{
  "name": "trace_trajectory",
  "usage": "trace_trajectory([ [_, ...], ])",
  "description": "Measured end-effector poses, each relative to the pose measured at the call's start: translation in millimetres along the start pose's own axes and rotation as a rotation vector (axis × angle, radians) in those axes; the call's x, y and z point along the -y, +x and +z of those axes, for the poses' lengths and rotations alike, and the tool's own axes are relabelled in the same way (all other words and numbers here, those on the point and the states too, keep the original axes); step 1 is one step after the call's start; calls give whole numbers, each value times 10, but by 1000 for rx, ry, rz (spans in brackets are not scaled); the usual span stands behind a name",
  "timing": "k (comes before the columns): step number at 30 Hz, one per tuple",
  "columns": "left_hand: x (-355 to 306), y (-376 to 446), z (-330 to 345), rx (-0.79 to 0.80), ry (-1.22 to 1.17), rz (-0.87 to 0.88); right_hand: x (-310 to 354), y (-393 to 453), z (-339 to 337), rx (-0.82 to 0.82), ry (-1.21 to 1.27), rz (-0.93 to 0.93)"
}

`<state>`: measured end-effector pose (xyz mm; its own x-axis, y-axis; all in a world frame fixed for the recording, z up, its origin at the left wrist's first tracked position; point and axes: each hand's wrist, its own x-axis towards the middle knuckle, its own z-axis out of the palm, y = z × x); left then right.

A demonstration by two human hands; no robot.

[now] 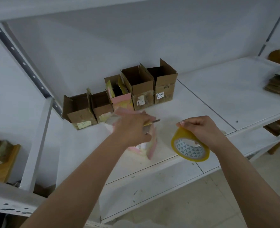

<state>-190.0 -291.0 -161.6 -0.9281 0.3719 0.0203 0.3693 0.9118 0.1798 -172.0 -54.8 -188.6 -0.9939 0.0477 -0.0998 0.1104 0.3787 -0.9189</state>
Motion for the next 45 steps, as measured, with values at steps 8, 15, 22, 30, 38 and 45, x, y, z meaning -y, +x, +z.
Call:
trace_trajectory([
  [8, 524, -382, -193, 119, -225, 78, 331, -42, 59, 152, -31, -65],
  [15, -89, -280, -157, -246, -809, -188, 573, -67, 196, 206, 13, -191],
  [22, -272, -117, -87, -299, -726, -214, 620, -133, 209, 233, -38, -201],
  [30, -241, -208, -115, -393, -683, -164, 632, -162, 124, 336, 131, -74],
  [38, 202, -500, -208, -527, -729, -347, 757, -40, 0, 363, 131, -130],
  [45, 676, -947, -5, -553, -710, -541, 666, 147, 26, 264, -247, -117],
])
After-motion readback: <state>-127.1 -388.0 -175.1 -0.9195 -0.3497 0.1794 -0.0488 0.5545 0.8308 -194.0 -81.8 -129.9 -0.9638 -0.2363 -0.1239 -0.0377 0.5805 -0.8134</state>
